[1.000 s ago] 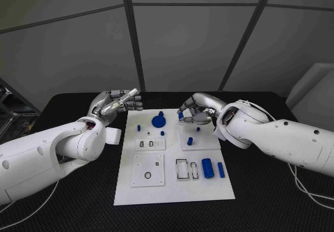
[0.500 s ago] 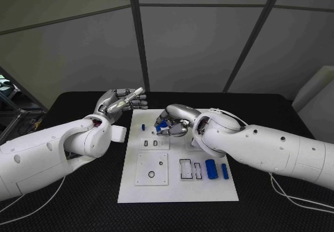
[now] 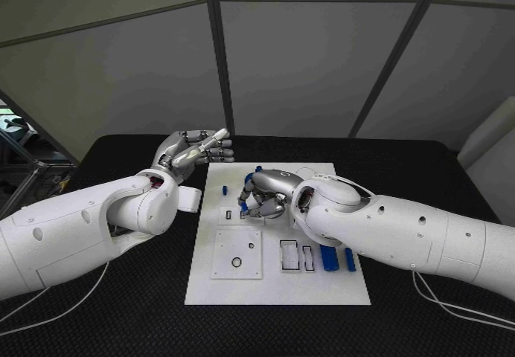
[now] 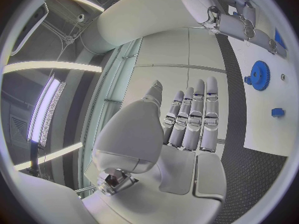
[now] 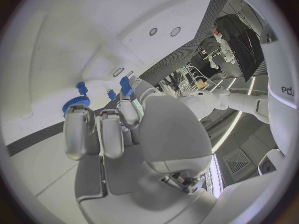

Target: Assemble the parts on the task board

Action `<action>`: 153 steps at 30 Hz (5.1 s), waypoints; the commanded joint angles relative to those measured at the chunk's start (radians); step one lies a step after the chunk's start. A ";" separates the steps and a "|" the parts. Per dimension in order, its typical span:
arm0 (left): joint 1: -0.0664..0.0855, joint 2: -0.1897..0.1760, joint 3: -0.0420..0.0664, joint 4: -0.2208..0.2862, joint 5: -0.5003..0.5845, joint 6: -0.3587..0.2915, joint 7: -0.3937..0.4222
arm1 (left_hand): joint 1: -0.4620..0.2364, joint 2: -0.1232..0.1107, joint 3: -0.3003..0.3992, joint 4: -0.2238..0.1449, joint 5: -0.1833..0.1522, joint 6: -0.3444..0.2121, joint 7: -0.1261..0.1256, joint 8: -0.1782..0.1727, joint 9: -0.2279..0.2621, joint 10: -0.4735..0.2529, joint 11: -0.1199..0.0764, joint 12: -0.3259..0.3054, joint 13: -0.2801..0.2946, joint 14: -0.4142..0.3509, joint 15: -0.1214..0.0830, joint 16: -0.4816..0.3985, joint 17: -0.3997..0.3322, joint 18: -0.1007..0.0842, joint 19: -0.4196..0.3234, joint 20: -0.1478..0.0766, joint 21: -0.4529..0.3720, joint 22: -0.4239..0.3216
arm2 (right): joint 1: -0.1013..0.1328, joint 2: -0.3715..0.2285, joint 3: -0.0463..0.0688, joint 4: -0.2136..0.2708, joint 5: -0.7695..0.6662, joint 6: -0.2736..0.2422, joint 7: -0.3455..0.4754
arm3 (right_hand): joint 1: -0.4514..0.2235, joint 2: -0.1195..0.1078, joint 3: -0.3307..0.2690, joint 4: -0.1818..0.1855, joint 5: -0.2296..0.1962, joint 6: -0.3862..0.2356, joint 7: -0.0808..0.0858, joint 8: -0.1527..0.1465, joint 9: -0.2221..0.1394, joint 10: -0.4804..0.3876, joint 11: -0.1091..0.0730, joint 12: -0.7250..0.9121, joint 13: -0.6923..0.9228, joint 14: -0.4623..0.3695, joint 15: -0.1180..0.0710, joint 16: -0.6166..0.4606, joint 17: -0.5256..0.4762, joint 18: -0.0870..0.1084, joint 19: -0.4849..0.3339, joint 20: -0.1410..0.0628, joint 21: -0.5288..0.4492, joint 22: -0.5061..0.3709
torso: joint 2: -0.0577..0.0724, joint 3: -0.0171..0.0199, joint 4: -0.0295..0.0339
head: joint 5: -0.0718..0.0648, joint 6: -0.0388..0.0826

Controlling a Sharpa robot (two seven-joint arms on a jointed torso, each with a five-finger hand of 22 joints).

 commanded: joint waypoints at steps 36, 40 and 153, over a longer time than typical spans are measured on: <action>0.002 0.006 0.001 -0.003 -0.005 0.008 0.003 | -0.001 0.008 -0.001 -0.005 -0.004 -0.001 0.003 -0.006 0.002 -0.005 0.000 -0.006 0.000 -0.007 0.002 -0.003 0.002 -0.013 -0.002 0.001 -0.001 -0.001 | -0.016 0.013 -0.002 -0.033 -0.055 0.092 -0.079 | -0.023 -0.010 -0.001 0.005 0.004 -0.002 0.007 -0.005 0.009 -0.013 0.005 -0.017 -0.008 0.070 0.001 -0.001 0.101 -0.008 -0.002 0.004 0.001 0.021 | -0.001 -0.0007 0.0000 | 0.001 -0.017; 0.002 0.006 0.001 -0.003 -0.005 0.008 0.003 | -0.001 0.008 -0.001 -0.005 -0.004 -0.001 0.003 -0.006 0.002 -0.005 0.000 -0.006 0.000 -0.007 0.002 -0.003 0.002 -0.013 -0.002 0.001 -0.001 -0.001 | -0.016 0.013 -0.002 -0.034 -0.058 0.098 -0.083 | -0.027 -0.013 -0.002 0.005 0.003 -0.006 0.008 -0.007 0.009 -0.017 0.006 -0.021 -0.013 0.069 0.001 -0.003 0.098 -0.008 -0.003 0.005 0.001 0.020 | 0.000 -0.0008 -0.0003 | 0.002 -0.018; 0.142 0.229 -0.069 -0.228 -0.942 0.642 -1.004 | -0.265 0.054 -0.192 0.169 -0.055 -0.052 -0.141 0.510 0.375 0.135 -0.159 0.983 0.867 0.410 -0.167 1.303 1.214 -0.125 0.501 -0.161 0.918 1.009 | 0.045 -0.401 0.053 0.027 0.743 -0.104 0.290 | -0.009 -0.108 0.047 0.056 0.109 -0.013 0.065 -0.096 -0.015 -0.143 0.090 -1.152 -1.126 -0.303 0.117 -1.396 -1.116 0.124 -0.343 0.110 -1.171 -1.179 | -0.091 0.0093 -0.0076 | 0.020 -0.052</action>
